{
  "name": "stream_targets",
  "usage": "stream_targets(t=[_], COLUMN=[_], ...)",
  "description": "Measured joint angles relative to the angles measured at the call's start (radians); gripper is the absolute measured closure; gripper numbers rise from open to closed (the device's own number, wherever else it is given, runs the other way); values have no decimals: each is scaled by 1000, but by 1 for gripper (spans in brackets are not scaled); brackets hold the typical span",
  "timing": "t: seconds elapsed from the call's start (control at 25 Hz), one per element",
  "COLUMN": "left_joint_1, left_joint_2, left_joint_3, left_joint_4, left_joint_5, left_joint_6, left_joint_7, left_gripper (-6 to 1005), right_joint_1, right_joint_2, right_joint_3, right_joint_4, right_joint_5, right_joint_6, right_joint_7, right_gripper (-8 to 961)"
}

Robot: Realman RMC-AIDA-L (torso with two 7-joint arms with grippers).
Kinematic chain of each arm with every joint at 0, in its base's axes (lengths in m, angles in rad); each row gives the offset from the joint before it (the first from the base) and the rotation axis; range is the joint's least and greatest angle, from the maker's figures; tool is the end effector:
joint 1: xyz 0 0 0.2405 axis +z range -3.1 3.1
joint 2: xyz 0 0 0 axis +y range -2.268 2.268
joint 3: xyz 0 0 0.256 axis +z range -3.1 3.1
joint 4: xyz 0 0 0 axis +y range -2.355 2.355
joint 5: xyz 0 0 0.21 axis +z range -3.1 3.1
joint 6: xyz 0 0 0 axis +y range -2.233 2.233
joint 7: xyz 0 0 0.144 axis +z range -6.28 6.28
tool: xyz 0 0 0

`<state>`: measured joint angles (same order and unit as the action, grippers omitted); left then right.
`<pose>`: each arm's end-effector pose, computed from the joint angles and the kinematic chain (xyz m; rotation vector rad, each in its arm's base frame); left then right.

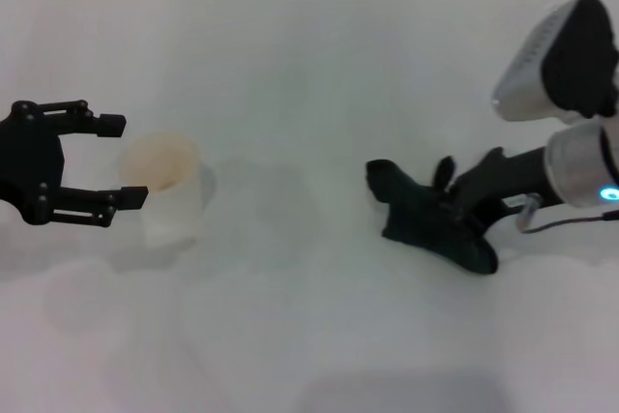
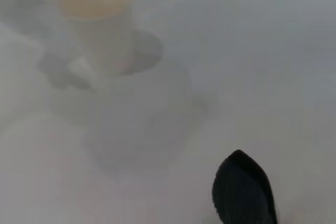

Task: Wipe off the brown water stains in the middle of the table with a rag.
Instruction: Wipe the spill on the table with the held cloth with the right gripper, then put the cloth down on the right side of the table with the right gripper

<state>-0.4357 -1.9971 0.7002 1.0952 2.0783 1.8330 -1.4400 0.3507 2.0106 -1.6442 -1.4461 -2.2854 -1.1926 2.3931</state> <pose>-0.2594 0.3104 0.0911 -2.8352 -0.2734 -0.3879 0.1885 0.3268 -0.0273 -2.6943 0.6634 -0.1442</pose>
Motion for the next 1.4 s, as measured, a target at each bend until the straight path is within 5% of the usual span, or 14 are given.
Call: stream_targets(t=[0.76, 1.16, 1.4], left_joint_1=[1, 3, 8], left_joint_2=[-2, -2, -2], left_joint_3=[1, -1, -1], left_joint_4=[0, 0, 0], left_joint_5=[0, 0, -1], left_joint_6=[-8, -7, -9], left_joint_7=[-2, 0, 2], left_gripper=[117, 118, 118], right_joint_1=[-35, -39, -51], right_joint_2=[-1, -1, -1], right_joint_3=[30, 88, 174], right_joint_4=[2, -5, 10], right_joint_5=[53, 81, 83], right_joint_6=[-76, -70, -59], right_joint_7=[-44, -84, -142], right_gripper=[802, 367, 295])
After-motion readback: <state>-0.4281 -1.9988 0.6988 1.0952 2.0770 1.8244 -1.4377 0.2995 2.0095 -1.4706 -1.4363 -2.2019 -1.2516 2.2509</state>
